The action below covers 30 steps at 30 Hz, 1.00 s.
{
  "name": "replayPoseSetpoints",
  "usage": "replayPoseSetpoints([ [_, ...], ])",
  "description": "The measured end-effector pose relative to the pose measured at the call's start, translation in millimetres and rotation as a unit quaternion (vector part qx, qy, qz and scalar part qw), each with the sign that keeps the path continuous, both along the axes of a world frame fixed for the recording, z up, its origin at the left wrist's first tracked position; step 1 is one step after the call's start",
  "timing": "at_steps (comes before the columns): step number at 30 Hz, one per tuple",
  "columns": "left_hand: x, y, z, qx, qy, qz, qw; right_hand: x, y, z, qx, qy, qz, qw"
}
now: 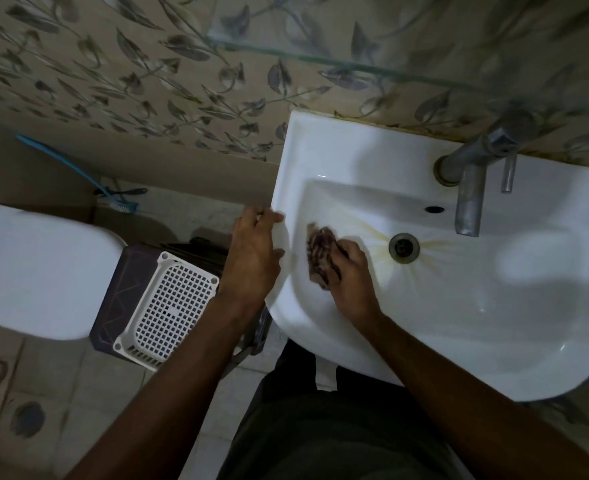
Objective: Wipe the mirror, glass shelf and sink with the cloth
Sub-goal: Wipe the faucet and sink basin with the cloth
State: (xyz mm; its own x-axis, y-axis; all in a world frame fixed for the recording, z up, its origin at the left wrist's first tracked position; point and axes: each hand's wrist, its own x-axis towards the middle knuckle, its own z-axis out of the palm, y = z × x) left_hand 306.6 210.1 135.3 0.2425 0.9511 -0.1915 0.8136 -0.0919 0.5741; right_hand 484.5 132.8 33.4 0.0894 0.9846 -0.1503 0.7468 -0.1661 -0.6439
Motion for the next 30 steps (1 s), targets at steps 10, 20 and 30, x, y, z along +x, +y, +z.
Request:
replayPoseSetpoints([
  [10, -1.0, 3.3, -1.7, -0.001, 0.007, -0.01, 1.0, -20.3, 46.8, 10.7, 0.029, 0.094, -0.113, 0.989],
  [20, -0.3, 3.9, 2.5, -0.01, 0.018, -0.019, 1.0, -2.1, -25.9, -6.2, -0.022, -0.018, 0.015, 0.999],
  [30, -1.7, 1.8, -0.3, -0.018, 0.005, 0.008, 1.0, -5.4, 43.6, 8.3, -0.008, 0.074, -0.105, 0.992],
])
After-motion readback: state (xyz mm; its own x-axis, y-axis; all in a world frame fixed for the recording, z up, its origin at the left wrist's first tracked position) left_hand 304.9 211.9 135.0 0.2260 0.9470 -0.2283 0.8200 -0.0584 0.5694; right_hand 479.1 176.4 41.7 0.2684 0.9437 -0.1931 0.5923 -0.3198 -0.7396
